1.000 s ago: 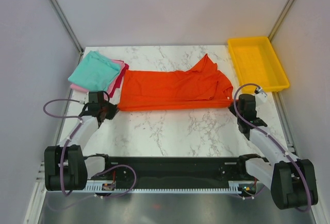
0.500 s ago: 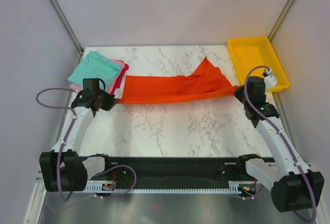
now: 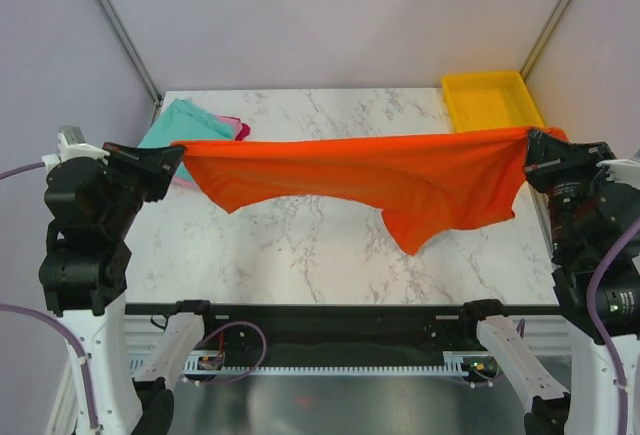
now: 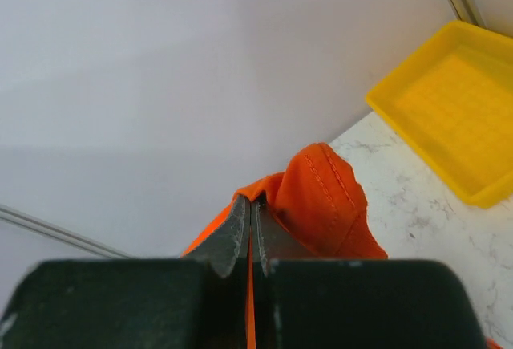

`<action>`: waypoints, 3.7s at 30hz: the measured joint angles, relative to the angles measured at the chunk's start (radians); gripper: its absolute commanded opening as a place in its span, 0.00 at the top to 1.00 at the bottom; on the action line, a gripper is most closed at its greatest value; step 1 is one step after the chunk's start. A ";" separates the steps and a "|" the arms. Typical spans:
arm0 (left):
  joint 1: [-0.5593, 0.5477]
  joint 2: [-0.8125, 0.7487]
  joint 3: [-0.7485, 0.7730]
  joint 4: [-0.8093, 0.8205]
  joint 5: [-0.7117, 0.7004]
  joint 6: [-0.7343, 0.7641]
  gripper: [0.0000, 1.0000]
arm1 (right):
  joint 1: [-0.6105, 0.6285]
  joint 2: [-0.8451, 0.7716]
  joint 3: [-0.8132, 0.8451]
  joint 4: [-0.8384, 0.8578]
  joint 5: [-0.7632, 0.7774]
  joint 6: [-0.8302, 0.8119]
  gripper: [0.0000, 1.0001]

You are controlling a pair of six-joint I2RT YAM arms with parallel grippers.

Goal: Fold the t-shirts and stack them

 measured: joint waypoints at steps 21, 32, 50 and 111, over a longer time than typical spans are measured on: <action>0.009 0.937 0.559 -0.053 0.073 -0.006 0.98 | -0.098 0.795 0.327 0.095 -0.221 0.064 1.00; 0.012 1.035 0.683 0.103 0.093 0.027 0.98 | -0.159 0.919 0.385 0.286 -0.383 0.095 1.00; 0.011 0.653 -0.647 0.548 0.114 0.038 0.98 | -0.179 0.426 -0.707 0.466 -0.389 0.007 1.00; -0.096 1.278 0.074 0.553 0.004 0.209 0.28 | 0.057 1.657 0.561 0.267 -0.101 -0.314 0.43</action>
